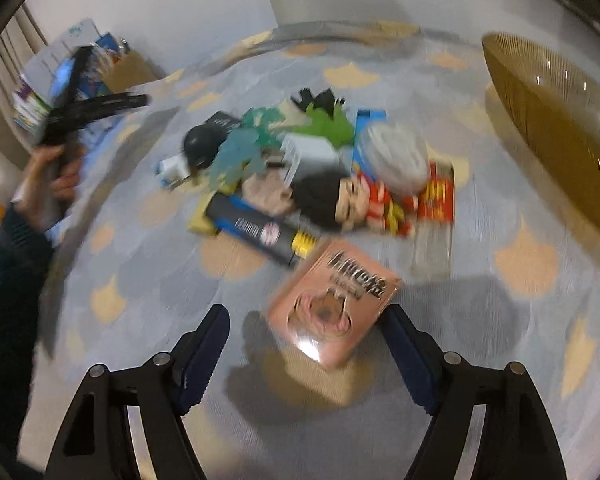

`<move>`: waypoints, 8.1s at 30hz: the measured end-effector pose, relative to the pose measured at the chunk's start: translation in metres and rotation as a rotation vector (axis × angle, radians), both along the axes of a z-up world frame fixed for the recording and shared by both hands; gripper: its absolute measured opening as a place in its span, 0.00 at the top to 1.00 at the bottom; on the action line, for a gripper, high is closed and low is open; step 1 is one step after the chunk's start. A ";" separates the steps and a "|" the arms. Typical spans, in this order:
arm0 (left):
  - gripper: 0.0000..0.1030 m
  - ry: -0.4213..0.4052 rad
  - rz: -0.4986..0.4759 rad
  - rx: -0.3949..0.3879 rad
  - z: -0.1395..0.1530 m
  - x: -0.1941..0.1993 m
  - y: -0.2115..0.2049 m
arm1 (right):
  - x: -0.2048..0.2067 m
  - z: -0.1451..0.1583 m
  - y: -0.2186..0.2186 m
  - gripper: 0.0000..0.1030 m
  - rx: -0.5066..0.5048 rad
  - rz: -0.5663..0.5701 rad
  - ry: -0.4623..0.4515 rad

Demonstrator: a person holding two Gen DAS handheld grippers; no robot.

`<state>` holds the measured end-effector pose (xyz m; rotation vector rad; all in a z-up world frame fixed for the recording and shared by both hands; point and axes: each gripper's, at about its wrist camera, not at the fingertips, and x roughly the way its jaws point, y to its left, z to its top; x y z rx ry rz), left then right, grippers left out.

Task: Organize rigid objects
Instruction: 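Carry both items to the amber bowl and open both grippers to drop them, then grasp the black-headed white figurine with the left gripper while the right grasps the red lighter, then carry figurine and lighter over the amber bowl and release both, then grasp the black-blue FASHION lighter with the left gripper while the right grasps the anime figure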

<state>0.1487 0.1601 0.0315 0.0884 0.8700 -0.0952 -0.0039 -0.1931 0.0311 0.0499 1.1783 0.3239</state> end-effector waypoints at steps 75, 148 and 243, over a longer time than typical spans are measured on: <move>0.24 -0.151 -0.088 -0.216 0.092 -0.156 -0.212 | -0.042 0.143 -0.190 0.31 0.079 -0.309 -0.367; 0.32 0.092 -0.086 -0.133 -0.026 -0.160 -0.158 | -0.063 0.004 -0.071 0.71 -0.148 -0.021 -0.126; 0.24 0.061 -0.049 -0.239 -0.012 -0.141 -0.174 | 0.007 0.017 -0.046 0.38 0.131 -0.044 -0.053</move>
